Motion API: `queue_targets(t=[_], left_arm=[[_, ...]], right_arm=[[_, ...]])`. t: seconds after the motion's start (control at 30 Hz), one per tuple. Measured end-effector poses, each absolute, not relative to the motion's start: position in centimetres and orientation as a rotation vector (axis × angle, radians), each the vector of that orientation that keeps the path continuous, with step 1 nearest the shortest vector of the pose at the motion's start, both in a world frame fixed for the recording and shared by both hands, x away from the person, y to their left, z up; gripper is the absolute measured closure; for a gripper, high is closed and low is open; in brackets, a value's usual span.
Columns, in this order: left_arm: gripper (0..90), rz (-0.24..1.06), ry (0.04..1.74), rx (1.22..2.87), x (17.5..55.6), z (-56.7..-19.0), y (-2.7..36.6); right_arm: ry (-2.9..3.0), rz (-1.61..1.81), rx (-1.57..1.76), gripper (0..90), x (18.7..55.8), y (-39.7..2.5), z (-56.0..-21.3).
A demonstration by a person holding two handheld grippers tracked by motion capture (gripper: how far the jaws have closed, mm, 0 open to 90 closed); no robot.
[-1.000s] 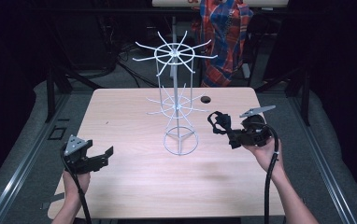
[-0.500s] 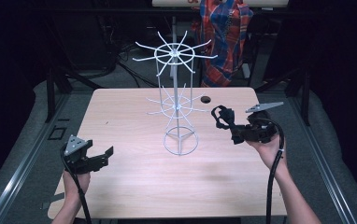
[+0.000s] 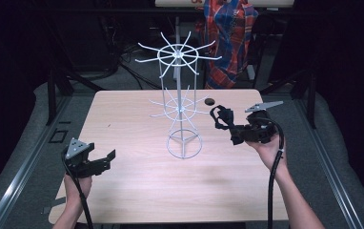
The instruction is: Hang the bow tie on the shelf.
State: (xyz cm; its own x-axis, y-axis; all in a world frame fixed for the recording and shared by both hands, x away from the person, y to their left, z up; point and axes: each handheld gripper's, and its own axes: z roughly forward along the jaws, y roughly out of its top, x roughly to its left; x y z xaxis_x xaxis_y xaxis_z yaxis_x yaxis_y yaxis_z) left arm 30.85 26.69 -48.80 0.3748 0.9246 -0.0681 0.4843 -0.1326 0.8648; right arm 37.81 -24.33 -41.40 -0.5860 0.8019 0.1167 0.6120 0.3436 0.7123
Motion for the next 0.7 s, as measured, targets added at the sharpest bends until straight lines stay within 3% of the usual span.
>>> queue_targets(t=[0.7], left_arm=[[15.5, 0.633, 1.241, 1.764, 30.9, -48.8, 26.7]], right_arm=[[2.424, 1.059, 1.242, 73.3, 39.0, -21.7, -42.5]])
